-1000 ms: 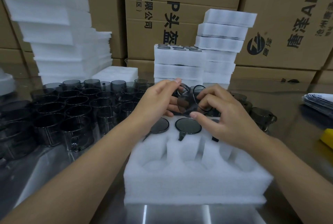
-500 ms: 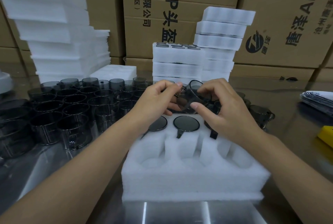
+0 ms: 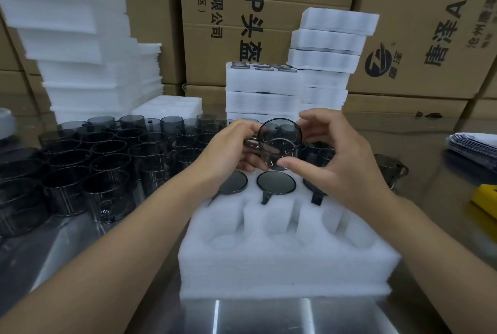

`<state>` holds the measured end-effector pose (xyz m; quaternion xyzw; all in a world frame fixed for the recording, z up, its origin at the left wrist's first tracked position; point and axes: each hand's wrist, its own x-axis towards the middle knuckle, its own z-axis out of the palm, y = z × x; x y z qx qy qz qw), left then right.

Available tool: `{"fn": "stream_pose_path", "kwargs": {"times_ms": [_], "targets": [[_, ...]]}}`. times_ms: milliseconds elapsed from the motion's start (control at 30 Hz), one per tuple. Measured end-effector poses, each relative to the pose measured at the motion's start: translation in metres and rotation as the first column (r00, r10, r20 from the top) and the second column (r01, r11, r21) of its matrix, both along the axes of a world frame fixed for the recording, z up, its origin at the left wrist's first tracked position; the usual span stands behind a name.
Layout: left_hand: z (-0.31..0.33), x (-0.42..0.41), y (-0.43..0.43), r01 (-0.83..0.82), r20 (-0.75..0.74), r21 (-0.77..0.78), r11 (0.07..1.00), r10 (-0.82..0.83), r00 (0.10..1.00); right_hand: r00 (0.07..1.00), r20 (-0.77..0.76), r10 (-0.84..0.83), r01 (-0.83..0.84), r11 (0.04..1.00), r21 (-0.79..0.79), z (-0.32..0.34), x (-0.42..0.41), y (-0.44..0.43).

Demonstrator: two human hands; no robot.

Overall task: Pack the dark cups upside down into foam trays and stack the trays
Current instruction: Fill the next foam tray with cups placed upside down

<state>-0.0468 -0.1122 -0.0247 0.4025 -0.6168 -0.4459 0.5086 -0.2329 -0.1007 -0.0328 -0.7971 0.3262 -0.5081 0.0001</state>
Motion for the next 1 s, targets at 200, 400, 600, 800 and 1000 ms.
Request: {"fn": "stream_pose_path", "kwargs": {"times_ms": [200, 400, 600, 800, 1000], "targets": [[-0.0003, 0.0003, -0.0021, -0.023, -0.002, -0.004, 1.0, 0.023, 1.0, 0.996, -0.079, 0.028, -0.031, 0.999, -0.031, -0.0003, -0.0026, -0.0021], [0.0003, 0.0002, -0.0005, 0.003, -0.002, -0.008, 1.0, -0.003, 1.0, 0.986, -0.166, 0.016, -0.022, 0.999, -0.037, -0.0008, -0.0041, -0.0043], [0.002, 0.0001, 0.0042, 0.027, 0.011, -0.039, 0.999, -0.026, 1.0, 0.981, -0.196, -0.007, 0.01, 1.0, 0.014, -0.0028, -0.0059, -0.007], [0.0017, 0.0013, 0.0047, 0.032, 0.039, -0.038, 0.999, -0.031, 0.999, 0.98, -0.195, -0.032, 0.043, 0.998, 0.052, -0.0029, -0.0058, -0.0071], [0.0013, 0.0002, 0.0028, 0.033, 0.043, -0.025, 0.999, -0.032, 0.999, 0.994, -0.101, -0.049, 0.058, 0.994, 0.096, 0.0001, -0.0048, -0.0061]]}}
